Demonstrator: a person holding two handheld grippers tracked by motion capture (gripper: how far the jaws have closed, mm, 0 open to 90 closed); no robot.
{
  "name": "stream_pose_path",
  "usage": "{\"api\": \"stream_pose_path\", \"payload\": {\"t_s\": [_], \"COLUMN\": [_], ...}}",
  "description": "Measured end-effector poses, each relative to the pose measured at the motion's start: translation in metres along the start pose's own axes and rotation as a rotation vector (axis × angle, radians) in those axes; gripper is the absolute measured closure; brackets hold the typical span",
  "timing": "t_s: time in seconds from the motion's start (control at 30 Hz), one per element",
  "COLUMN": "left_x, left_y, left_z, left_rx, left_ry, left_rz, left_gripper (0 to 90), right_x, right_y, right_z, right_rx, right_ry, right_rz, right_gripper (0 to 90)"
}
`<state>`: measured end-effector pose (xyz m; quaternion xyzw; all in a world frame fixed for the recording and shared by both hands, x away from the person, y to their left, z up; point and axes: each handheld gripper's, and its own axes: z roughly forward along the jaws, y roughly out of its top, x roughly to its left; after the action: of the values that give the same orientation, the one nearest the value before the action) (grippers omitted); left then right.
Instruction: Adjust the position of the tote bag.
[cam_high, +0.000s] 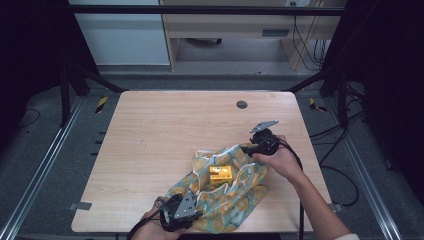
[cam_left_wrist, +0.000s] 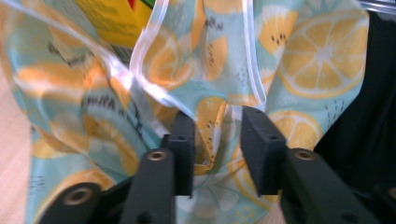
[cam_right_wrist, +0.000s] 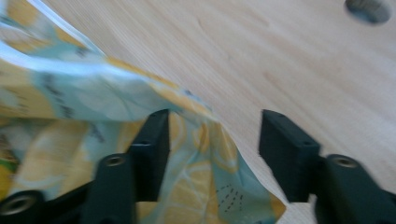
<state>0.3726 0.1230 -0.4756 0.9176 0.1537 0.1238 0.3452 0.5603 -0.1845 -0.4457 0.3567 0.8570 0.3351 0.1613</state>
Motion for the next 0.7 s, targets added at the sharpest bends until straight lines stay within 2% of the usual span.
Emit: {"api": "stream_pose_path", "payload": {"t_s": [0.1,0.2,0.27,0.33,0.37,0.53,0.67,0.7], "left_x": [0.001,0.003,0.005,0.006,0.008,0.01,0.011,0.013], "left_y": [0.006,0.013,0.018,0.023,0.024,0.031,0.035,0.037], "left_z": [-0.008,-0.019,-0.026,-0.03,-0.036,-0.049,-0.06,-0.063], "left_rx": [-0.035,-0.072,-0.103,-0.14,-0.127,-0.172,-0.197,-0.197], "left_ry": [0.039,0.045,0.037,-0.001,0.07,0.074,0.051,0.066], "left_rz": [-0.015,-0.021,-0.028,-0.034,-0.033,-0.055,-0.076,-0.07], "left_gripper": [56.4,52.9,51.6,49.0,48.2,47.3,47.9,48.1], "right_x": [0.005,0.012,0.016,0.021,0.024,0.041,0.056,0.059], "right_y": [0.005,0.01,0.011,0.011,0.011,0.006,-0.003,-0.006], "right_z": [-0.017,-0.037,-0.047,-0.057,-0.061,-0.079,-0.088,-0.089], "right_rx": [-0.05,-0.099,-0.126,-0.15,-0.158,-0.176,-0.17,-0.164], "right_ry": [-0.009,-0.009,-0.009,-0.002,0.0,0.029,0.064,0.069], "right_rz": [-0.009,-0.016,-0.025,-0.038,-0.043,-0.073,-0.093,-0.101], "right_gripper": [31.3,25.1,24.2,23.5,23.6,27.5,30.0,30.0]}}
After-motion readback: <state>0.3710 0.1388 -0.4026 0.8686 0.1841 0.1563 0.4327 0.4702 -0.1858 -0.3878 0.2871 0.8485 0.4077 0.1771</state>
